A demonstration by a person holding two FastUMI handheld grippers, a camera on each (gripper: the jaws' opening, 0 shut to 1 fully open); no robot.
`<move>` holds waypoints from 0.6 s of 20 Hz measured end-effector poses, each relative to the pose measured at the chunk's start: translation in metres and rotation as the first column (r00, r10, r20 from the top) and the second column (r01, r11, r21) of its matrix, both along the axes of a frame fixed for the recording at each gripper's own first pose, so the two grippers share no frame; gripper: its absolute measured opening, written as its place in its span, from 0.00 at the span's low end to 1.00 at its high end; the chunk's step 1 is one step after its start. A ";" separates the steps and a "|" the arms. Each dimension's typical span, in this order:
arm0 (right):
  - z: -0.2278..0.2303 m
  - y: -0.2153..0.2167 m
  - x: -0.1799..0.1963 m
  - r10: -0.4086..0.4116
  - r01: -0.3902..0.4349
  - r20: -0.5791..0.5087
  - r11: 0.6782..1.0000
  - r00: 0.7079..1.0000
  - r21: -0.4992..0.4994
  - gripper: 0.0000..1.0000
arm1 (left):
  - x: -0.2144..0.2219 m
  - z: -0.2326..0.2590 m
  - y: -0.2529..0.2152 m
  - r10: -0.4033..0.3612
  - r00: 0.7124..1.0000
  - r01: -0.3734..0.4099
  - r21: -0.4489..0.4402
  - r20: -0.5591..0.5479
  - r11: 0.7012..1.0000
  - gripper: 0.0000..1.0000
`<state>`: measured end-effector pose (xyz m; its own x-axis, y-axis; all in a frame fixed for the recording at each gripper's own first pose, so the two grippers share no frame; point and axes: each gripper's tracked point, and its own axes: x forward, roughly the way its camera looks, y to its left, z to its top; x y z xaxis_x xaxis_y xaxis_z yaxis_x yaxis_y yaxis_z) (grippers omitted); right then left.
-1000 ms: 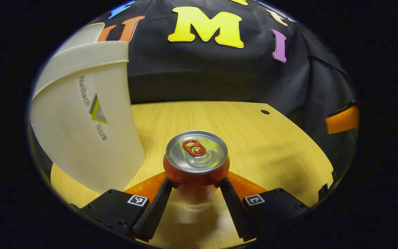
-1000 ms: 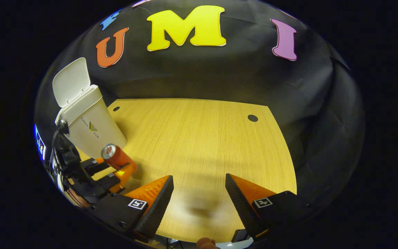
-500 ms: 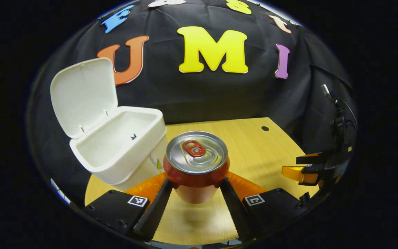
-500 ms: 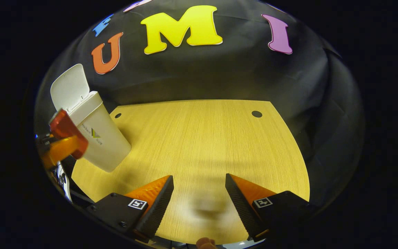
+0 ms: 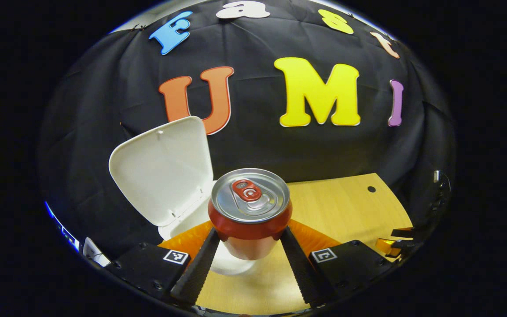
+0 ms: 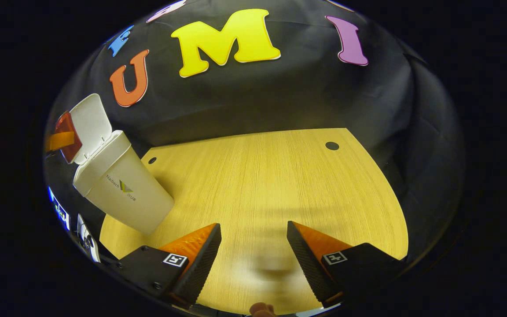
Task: Press the lid of the desktop garbage bin to open it, pick up the crumpled paper on the desktop and throw it into the bin, then pick up the pop can on the desktop and drop it into the bin, and finally close the garbage bin lid.
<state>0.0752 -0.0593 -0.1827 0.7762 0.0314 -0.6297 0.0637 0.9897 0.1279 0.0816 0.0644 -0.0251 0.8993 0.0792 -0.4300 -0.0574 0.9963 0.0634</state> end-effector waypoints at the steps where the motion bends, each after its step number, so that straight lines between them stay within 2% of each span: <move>1: -0.001 0.001 -0.001 0.000 0.000 0.000 1.000 1.000 -0.006 0.95 | 0.010 -0.009 0.010 0.020 1.000 -0.020 0.002 -0.012 1.000 0.86; 6: -0.004 -0.005 -0.002 -0.022 0.021 -0.006 0.999 1.000 -0.046 0.95 | 0.049 -0.065 0.036 0.070 0.991 -0.079 -0.072 -0.111 0.994 0.86; 12: -0.013 -0.010 -0.018 -0.041 0.038 -0.036 0.996 0.999 -0.083 0.95 | 0.058 -0.084 0.044 0.107 0.982 -0.124 -0.104 -0.157 0.987 0.88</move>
<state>0.0570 -0.0697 -0.1960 0.7516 -0.0514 -0.6577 0.1057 0.9935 0.0431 0.1395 0.1080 -0.1096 0.8113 0.1221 -0.5717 -0.1710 0.9847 -0.0324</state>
